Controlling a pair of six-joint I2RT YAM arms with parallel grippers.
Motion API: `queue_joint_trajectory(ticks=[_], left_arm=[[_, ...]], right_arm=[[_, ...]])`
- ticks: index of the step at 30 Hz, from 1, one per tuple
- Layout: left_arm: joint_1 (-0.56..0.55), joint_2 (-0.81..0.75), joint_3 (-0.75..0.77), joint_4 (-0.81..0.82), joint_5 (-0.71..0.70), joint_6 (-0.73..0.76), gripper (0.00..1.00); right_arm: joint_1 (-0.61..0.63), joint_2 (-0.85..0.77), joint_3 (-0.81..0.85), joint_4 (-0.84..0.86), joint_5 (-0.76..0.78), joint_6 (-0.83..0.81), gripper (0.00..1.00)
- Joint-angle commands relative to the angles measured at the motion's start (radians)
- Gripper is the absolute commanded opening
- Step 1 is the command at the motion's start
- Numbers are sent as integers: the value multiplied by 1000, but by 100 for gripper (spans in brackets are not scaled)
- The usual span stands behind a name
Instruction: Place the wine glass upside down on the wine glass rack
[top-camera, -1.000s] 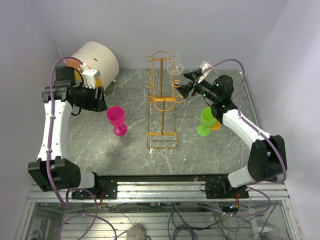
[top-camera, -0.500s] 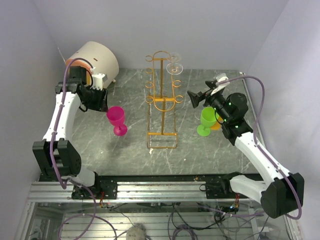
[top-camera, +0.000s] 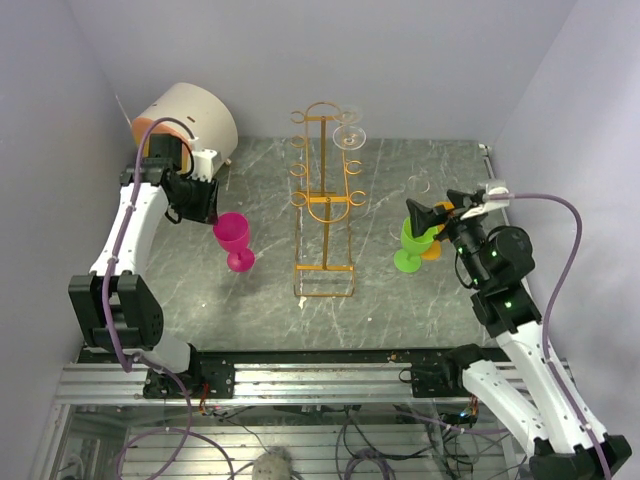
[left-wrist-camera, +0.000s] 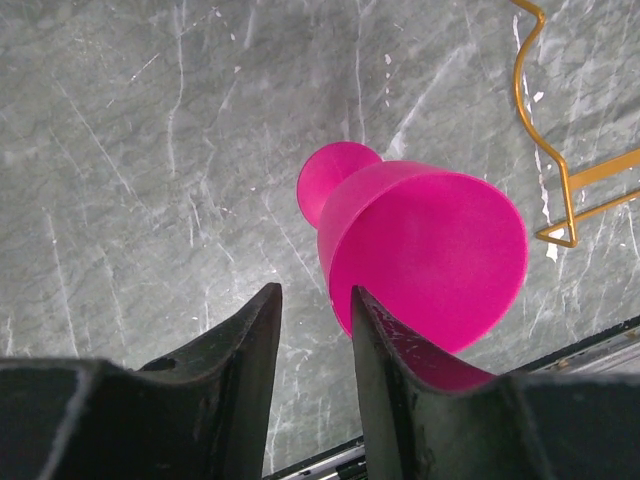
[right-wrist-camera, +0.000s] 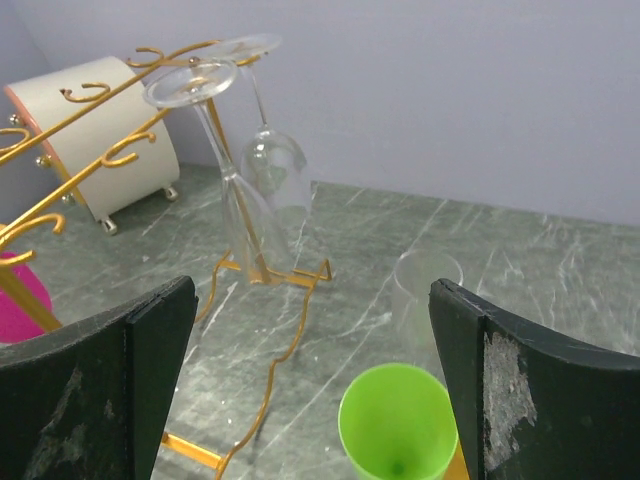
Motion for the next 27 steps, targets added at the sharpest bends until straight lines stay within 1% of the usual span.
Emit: queue_joint_trajectory(ticks=[1, 6, 8, 11, 12, 14, 15, 17, 19, 21, 22, 23, 24, 27], left_arm=[[-7, 18, -20, 31, -13, -9, 43], [-7, 25, -29, 37, -20, -9, 42], [-33, 26, -37, 41, -26, -8, 40], [-40, 23, -45, 44, -25, -9, 31], [-41, 20, -49, 47, -22, -8, 27], [-41, 13, -65, 55, -15, -10, 13], [-41, 11, -68, 57, -11, -9, 9], [-42, 2, -63, 48, 2, -6, 7], [-42, -25, -49, 38, 8, -7, 7], [-46, -67, -26, 29, -2, -8, 7], [-48, -91, -15, 25, -8, -5, 7], [-50, -120, -5, 24, -17, -2, 7], [-54, -152, 4, 27, -27, 4, 7], [-58, -266, 21, 47, -58, 13, 7]], right_arm=[[5, -84, -31, -114, 62, 51, 100], [4, -140, 3, -159, 45, 79, 100], [4, -138, 33, -193, 35, 98, 100], [3, -118, 103, -293, -25, 139, 100], [4, -110, 129, -335, -61, 161, 100], [5, -92, 170, -417, -134, 236, 100], [4, -88, 178, -445, -208, 277, 100], [4, -103, 152, -463, -332, 371, 100], [3, -154, 88, -421, -430, 488, 100], [4, -251, -18, -341, -458, 695, 100], [3, -324, -69, -296, -476, 791, 100], [3, -369, -111, -252, -499, 857, 100], [2, -401, -138, -243, -506, 904, 100], [0, -442, -161, -288, -517, 960, 100]])
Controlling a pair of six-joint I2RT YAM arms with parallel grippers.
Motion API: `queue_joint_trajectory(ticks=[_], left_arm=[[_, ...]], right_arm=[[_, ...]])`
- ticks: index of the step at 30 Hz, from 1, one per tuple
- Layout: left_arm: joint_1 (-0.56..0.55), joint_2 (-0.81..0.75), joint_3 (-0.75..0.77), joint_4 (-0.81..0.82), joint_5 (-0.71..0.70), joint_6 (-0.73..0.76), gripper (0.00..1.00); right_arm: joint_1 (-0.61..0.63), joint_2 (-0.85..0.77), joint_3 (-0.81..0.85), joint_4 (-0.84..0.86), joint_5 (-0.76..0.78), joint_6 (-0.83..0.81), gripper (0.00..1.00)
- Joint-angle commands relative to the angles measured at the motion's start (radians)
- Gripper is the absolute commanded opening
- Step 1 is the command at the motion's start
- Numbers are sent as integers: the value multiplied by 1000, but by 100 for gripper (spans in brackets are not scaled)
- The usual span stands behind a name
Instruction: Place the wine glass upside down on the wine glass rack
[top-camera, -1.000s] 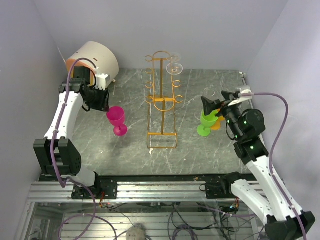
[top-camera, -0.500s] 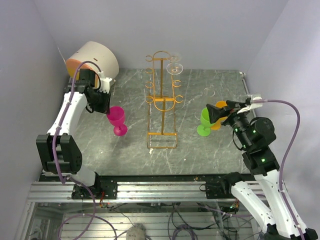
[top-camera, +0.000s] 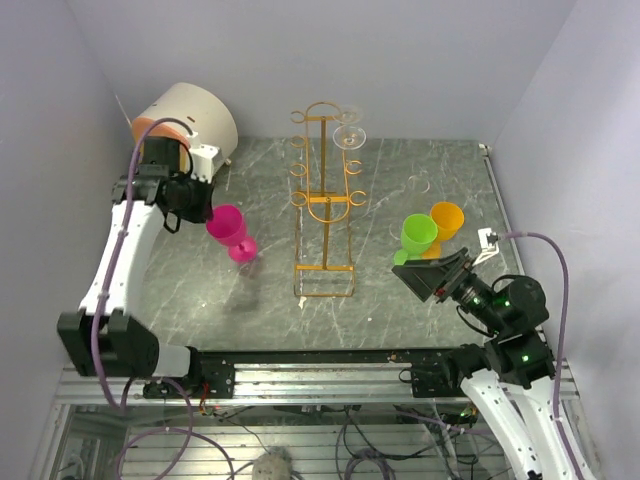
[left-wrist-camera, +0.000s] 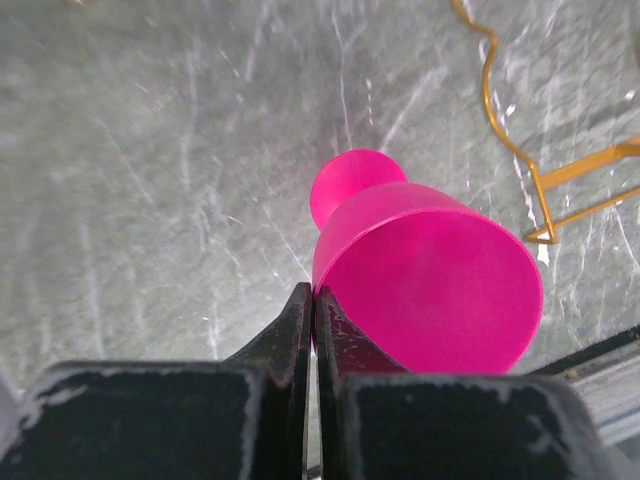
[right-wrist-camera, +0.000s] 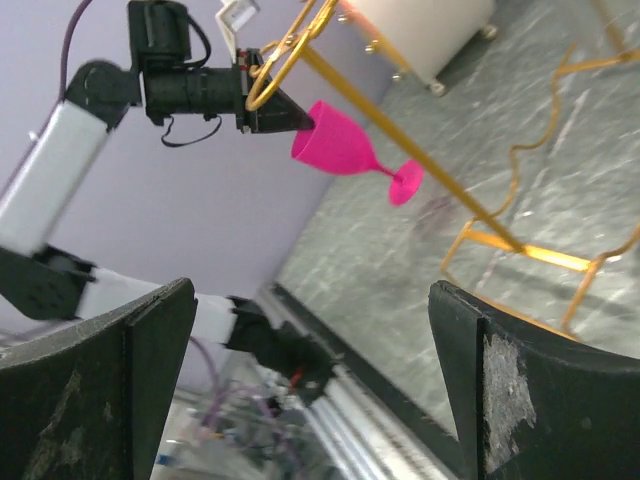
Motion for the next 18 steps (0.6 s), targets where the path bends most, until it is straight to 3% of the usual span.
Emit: queue_joint_trajectory(ticks=[1, 6, 9, 18], left_arm=[[-14, -206, 61, 38, -36, 18, 7], [-14, -494, -72, 170, -57, -19, 7], [-4, -581, -120, 170, -74, -38, 7], [26, -863, -321, 335, -40, -94, 7]], right_arm=[[1, -51, -30, 44, -103, 250, 100], [-1, -95, -156, 153, -125, 459, 100], [-2, -104, -204, 226, -106, 579, 100], [-1, -19, -154, 121, -72, 696, 98]])
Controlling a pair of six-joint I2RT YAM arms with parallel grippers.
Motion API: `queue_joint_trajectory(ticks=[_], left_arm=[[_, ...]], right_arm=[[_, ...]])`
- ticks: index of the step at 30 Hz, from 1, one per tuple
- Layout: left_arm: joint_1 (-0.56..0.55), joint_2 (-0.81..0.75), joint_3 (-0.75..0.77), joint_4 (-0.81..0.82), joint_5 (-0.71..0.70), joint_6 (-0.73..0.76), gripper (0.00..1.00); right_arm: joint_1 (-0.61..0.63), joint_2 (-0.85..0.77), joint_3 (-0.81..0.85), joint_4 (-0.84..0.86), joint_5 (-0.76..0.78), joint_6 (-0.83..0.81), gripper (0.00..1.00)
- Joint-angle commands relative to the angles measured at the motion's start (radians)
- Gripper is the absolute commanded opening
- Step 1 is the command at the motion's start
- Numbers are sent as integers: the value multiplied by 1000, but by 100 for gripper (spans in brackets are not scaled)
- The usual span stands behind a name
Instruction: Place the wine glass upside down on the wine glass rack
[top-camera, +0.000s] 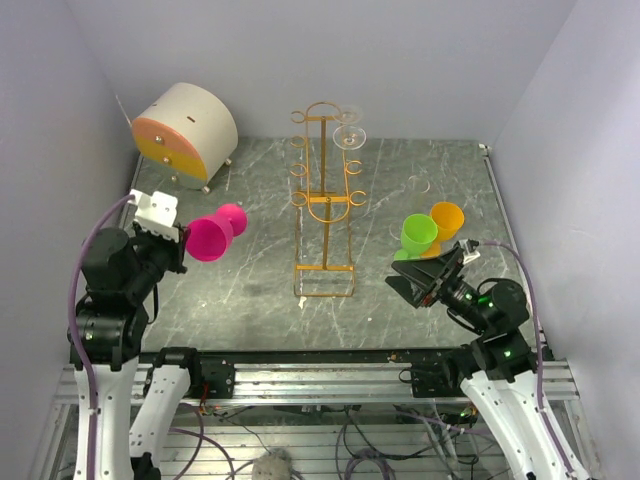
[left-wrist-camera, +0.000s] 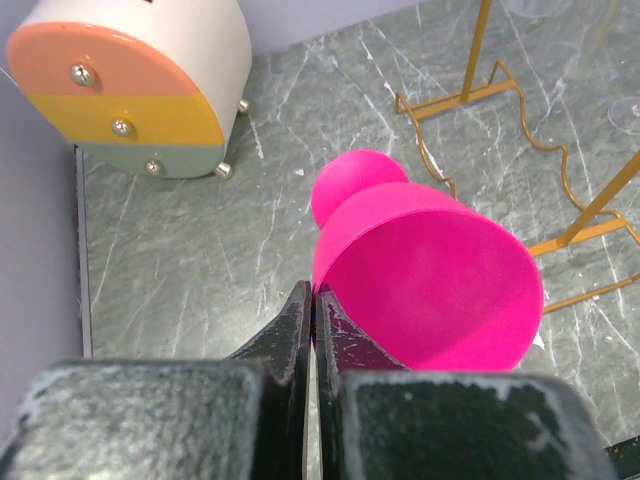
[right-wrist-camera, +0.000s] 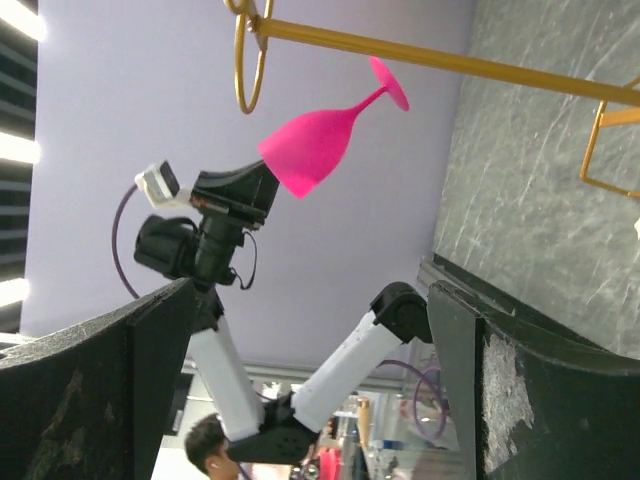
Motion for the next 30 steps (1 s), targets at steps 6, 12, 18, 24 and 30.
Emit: queue_joint_trajectory(ticks=[6, 12, 18, 24, 30], left_arm=[[35, -99, -64, 156, 21, -46, 7], [39, -118, -89, 186, 44, -54, 7], [41, -152, -72, 190, 61, -45, 7], [44, -225, -29, 147, 76, -24, 7], [71, -281, 24, 60, 94, 28, 7]], right_arm=[[14, 152, 37, -22, 4, 75, 97], [371, 387, 92, 140, 295, 5, 95], [570, 493, 112, 274, 473, -15, 86], [718, 592, 29, 513, 602, 128, 79], [906, 736, 53, 702, 783, 184, 66]])
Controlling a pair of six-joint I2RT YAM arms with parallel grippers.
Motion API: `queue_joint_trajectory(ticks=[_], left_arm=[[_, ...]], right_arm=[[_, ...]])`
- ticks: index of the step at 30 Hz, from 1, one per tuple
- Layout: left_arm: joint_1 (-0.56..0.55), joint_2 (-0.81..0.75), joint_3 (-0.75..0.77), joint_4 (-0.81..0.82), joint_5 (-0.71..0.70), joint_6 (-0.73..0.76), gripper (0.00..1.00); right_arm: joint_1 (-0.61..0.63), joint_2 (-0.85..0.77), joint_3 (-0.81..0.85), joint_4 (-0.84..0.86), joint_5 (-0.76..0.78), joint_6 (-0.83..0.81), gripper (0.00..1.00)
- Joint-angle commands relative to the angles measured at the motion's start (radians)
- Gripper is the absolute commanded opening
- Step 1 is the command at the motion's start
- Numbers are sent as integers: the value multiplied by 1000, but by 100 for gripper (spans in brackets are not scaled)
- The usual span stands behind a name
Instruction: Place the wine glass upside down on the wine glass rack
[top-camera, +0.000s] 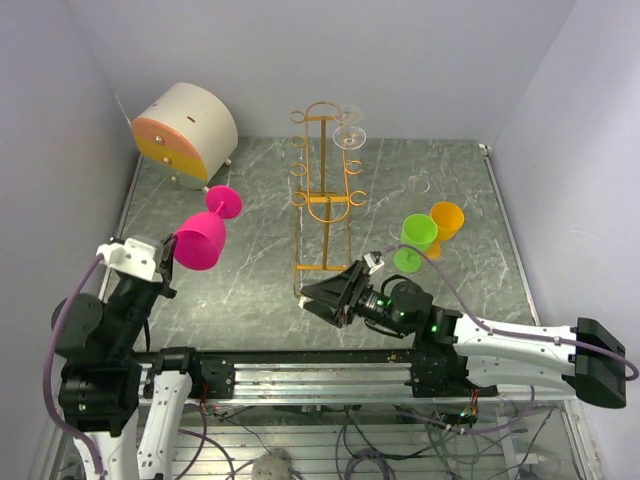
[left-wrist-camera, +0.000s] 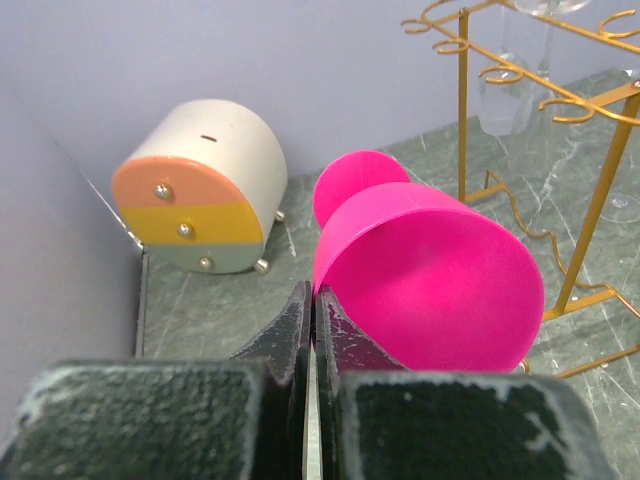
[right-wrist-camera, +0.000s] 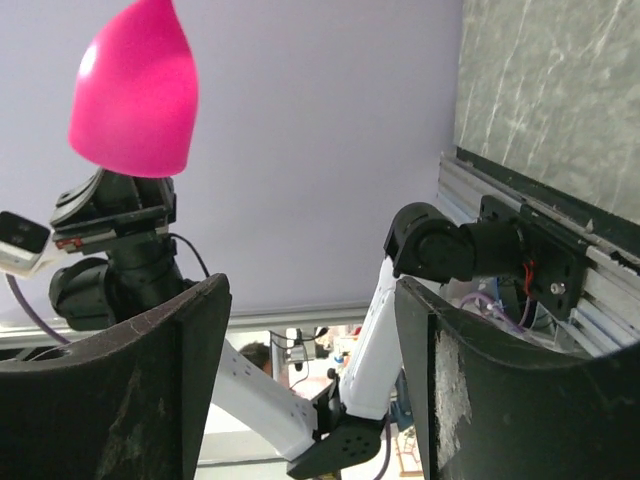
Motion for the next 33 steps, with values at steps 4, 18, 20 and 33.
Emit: queue_joint_trajectory(ticks=[4, 18, 20, 33], left_arm=[[58, -51, 121, -37, 30, 53, 7], [220, -132, 181, 210, 178, 25, 7], [222, -134, 176, 244, 178, 14, 7], [226, -140, 103, 420, 202, -64, 7]], right_arm=[[157, 29, 98, 93, 272, -76, 68], [212, 408, 778, -12, 268, -344, 72], [209, 439, 817, 11, 291, -371, 69], [53, 595, 952, 145, 173, -301, 56]])
